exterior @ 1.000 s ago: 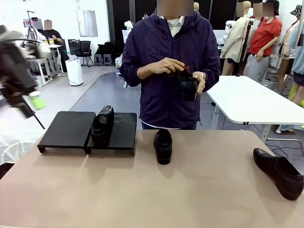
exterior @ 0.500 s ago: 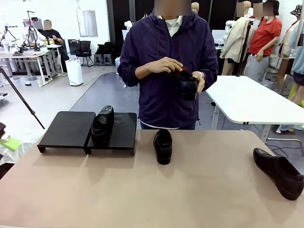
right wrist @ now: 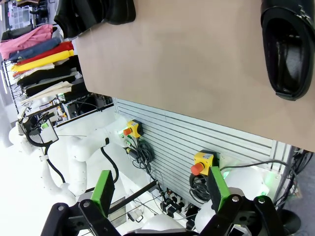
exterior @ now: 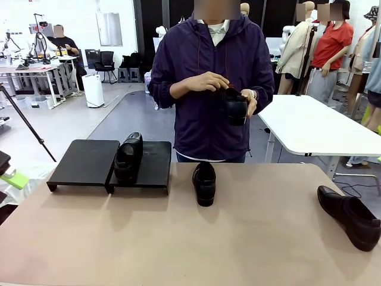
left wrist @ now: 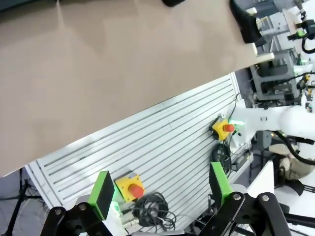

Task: Organize the shoes by placing them on the stand.
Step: Place the Shoe from the middle of the table onto the Shoes Stand, then pick up one Shoe and place it in the middle of the table.

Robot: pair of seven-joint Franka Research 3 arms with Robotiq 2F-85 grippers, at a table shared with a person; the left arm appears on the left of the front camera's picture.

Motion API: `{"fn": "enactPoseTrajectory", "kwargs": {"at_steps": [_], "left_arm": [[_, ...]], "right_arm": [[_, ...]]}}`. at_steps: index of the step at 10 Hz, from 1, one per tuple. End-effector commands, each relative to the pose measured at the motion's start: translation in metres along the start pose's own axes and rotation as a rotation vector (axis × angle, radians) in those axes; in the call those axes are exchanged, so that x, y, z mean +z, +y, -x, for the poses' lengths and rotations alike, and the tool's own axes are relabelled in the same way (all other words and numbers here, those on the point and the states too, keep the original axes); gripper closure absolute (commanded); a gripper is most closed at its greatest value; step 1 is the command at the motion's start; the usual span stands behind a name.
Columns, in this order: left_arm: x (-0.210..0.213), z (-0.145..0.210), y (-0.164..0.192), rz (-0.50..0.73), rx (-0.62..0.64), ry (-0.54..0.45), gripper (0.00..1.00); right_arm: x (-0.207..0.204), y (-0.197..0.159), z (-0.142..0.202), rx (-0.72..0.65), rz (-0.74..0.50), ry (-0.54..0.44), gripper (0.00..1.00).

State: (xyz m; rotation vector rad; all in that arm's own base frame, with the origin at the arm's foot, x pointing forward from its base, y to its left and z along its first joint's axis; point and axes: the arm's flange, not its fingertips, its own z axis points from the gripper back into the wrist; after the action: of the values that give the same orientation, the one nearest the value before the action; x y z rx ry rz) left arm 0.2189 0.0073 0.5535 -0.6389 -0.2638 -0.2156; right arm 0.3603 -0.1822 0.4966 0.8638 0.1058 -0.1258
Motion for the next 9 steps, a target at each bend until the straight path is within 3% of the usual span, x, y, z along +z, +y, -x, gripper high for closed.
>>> {"fn": "enactPoseTrajectory", "kwargs": {"at_steps": [1, 9], "left_arm": [[0.0066, -0.0011, 0.0017, -0.008, -0.008, 0.007, 0.0], [0.0066, -0.0011, 0.0017, -0.008, -0.008, 0.007, 0.0]], "right_arm": [[0.0045, 0.0032, 0.0011, -0.006, 0.009, 0.007, 0.0], [0.0045, 0.0032, 0.0011, -0.006, 0.009, 0.007, 0.0]]}}
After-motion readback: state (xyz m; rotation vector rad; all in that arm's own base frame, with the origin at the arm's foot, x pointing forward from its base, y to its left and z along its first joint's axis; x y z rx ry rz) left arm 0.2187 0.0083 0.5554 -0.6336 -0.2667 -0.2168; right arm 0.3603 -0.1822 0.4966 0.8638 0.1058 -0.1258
